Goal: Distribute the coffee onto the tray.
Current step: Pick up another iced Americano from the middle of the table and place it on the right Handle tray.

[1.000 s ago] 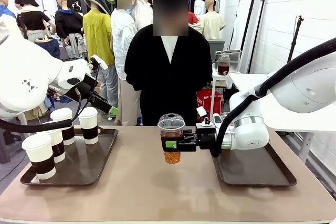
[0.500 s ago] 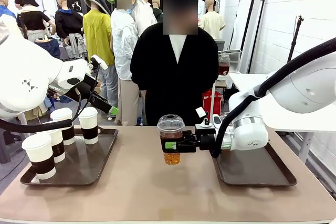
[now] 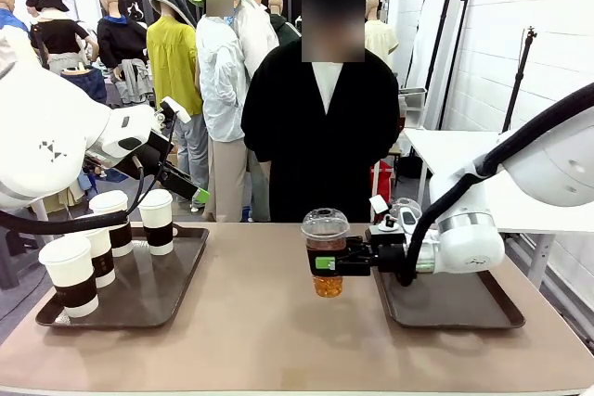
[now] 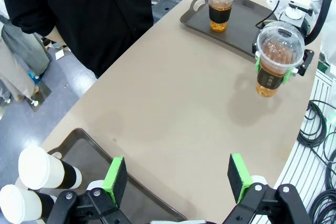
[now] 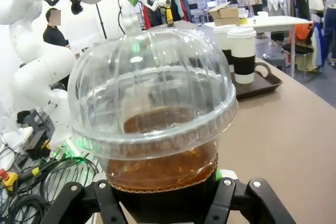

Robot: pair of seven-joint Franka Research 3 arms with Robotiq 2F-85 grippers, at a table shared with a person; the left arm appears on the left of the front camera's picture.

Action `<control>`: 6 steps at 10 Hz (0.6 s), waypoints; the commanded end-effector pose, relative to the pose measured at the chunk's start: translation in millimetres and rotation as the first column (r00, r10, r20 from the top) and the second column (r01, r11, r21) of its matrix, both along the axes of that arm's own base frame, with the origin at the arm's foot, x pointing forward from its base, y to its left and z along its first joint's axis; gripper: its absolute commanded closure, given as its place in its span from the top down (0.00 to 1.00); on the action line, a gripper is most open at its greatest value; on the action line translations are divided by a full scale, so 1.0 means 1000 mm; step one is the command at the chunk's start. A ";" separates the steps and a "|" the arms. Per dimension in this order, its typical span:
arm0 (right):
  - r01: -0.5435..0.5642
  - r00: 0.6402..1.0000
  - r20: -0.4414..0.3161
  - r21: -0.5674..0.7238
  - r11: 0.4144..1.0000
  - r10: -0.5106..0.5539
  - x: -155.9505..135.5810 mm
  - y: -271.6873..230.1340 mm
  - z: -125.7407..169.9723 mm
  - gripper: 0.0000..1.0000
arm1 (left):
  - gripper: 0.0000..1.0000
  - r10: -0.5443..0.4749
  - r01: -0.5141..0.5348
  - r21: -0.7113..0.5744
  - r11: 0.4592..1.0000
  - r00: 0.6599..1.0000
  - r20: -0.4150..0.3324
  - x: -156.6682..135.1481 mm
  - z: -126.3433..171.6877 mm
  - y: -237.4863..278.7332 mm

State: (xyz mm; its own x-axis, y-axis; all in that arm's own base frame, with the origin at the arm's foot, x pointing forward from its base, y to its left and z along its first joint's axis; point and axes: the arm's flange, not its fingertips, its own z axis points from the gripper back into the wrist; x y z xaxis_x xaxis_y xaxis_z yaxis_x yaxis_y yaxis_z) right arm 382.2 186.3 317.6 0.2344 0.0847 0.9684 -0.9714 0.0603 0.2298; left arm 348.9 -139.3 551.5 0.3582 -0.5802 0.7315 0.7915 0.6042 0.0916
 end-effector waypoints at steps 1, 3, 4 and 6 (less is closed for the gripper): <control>0.038 0.999 0.014 0.034 0.999 -0.038 -0.011 -0.020 0.013 0.62 | 1.00 0.000 0.000 -0.005 1.000 1.000 -0.002 0.000 0.000 0.001; 0.094 0.995 0.022 0.022 0.995 -0.095 -0.012 -0.048 0.014 0.62 | 1.00 0.000 0.000 -0.005 1.000 1.000 -0.002 0.000 0.000 0.001; 0.117 0.993 0.026 0.012 0.993 -0.117 -0.012 -0.060 0.013 0.62 | 1.00 0.000 0.000 -0.005 1.000 1.000 -0.002 0.000 0.000 0.001; 0.149 0.989 0.021 -0.008 0.989 -0.149 -0.012 -0.078 0.011 0.62 | 1.00 0.000 0.000 -0.005 1.000 1.000 -0.002 0.000 0.000 0.001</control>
State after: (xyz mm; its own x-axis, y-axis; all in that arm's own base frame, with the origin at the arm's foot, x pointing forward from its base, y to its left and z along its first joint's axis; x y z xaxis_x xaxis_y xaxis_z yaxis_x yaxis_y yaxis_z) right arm 397.0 115.5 322.9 0.2300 0.0637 0.9711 -0.9552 0.2058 0.2127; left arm 348.8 -139.3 551.6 0.3581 -0.5801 0.7316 0.7915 0.6042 0.0917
